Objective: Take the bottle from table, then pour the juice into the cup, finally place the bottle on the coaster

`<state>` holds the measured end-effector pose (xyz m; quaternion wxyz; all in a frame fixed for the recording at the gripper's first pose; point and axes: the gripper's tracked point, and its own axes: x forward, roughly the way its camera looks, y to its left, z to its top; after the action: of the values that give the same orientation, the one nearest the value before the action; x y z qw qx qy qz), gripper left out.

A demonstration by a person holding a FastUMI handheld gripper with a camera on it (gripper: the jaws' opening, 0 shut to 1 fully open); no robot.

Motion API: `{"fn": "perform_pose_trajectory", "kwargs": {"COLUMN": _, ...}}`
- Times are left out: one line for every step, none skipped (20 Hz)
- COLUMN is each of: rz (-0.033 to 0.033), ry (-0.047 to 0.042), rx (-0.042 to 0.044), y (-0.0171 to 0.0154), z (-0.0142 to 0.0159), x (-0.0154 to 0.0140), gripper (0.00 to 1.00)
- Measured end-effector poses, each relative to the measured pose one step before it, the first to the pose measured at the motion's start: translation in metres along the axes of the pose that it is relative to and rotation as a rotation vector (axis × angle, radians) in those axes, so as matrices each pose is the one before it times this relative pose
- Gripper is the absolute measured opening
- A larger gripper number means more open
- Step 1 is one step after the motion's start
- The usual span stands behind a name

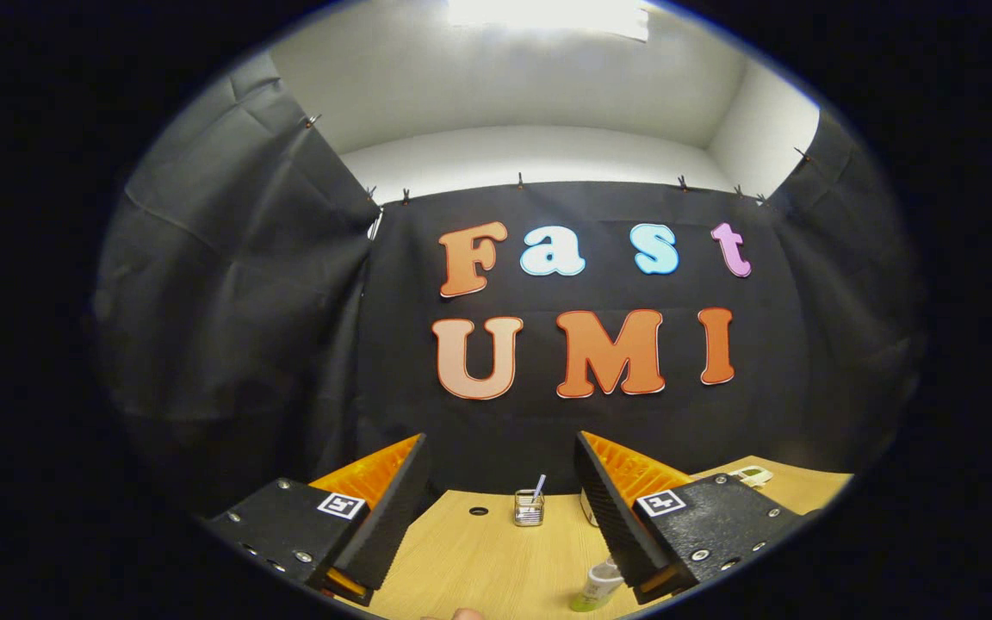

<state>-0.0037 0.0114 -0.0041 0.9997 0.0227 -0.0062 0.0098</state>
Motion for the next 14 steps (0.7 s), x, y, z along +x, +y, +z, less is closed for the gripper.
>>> {"fn": "perform_pose_trajectory", "kwargs": {"rz": -0.01415, "ry": 0.00589, "rx": 0.00436, "y": -0.003, "z": -0.0003, "x": -0.00176, "gripper": 0.98}}
{"fn": "perform_pose_trajectory", "kwargs": {"rz": -0.00716, "ry": 0.0013, "rx": 0.00011, "y": -0.0009, "z": 0.00053, "x": -0.00087, "gripper": 0.98}}
{"fn": "perform_pose_trajectory", "kwargs": {"rz": -0.00724, "ry": 0.00137, "rx": -0.005, "y": -0.00134, "z": 0.00077, "x": -0.00129, "gripper": 0.98}}
{"fn": "perform_pose_trajectory", "kwargs": {"rz": -0.00985, "ry": 0.00315, "rx": -0.00415, "y": -0.00297, "z": 0.00022, "x": -0.00054, "gripper": 0.98}}
{"fn": "perform_pose_trajectory", "kwargs": {"rz": -0.00828, "ry": 0.00328, "rx": -0.0019, "y": -0.00238, "z": -0.00145, "x": -0.00103, "gripper": 0.98}}
{"fn": "perform_pose_trajectory", "kwargs": {"rz": -0.01082, "ry": 0.00582, "rx": 0.00007, "y": -0.00334, "z": -0.00267, "x": -0.00084, "gripper": 0.98}}
{"fn": "perform_pose_trajectory", "kwargs": {"rz": -0.00956, "ry": 0.00767, "rx": -0.00043, "y": -0.00294, "z": -0.00296, "x": -0.0002, "gripper": 0.98}}
{"fn": "perform_pose_trajectory", "kwargs": {"rz": -0.00978, "ry": 0.00931, "rx": 0.00038, "y": -0.00396, "z": -0.00401, "x": 0.00014, "gripper": 0.98}}
{"fn": "perform_pose_trajectory", "kwargs": {"rz": -0.00965, "ry": 0.01115, "rx": 0.00049, "y": -0.00347, "z": -0.00443, "x": 0.00187, "gripper": 0.98}}
{"fn": "perform_pose_trajectory", "kwargs": {"rz": -0.01128, "ry": 0.01358, "rx": -0.00215, "y": -0.00385, "z": -0.00595, "x": -0.00074, "gripper": 0.99}}
{"fn": "perform_pose_trajectory", "kwargs": {"rz": -0.01203, "ry": 0.01361, "rx": -0.00513, "y": -0.0043, "z": -0.00678, "x": 0.0003, "gripper": 0.99}}
{"fn": "perform_pose_trajectory", "kwargs": {"rz": -0.01426, "ry": 0.01565, "rx": -0.00393, "y": -0.00505, "z": -0.00632, "x": 0.00046, "gripper": 0.99}}
{"fn": "perform_pose_trajectory", "kwargs": {"rz": -0.00858, "ry": 0.01531, "rx": -0.00376, "y": -0.00379, "z": -0.00819, "x": 0.00118, "gripper": 0.99}}
{"fn": "perform_pose_trajectory", "kwargs": {"rz": -0.00897, "ry": 0.01479, "rx": -0.00243, "y": -0.004, "z": -0.00847, "x": 0.00254, "gripper": 0.99}}
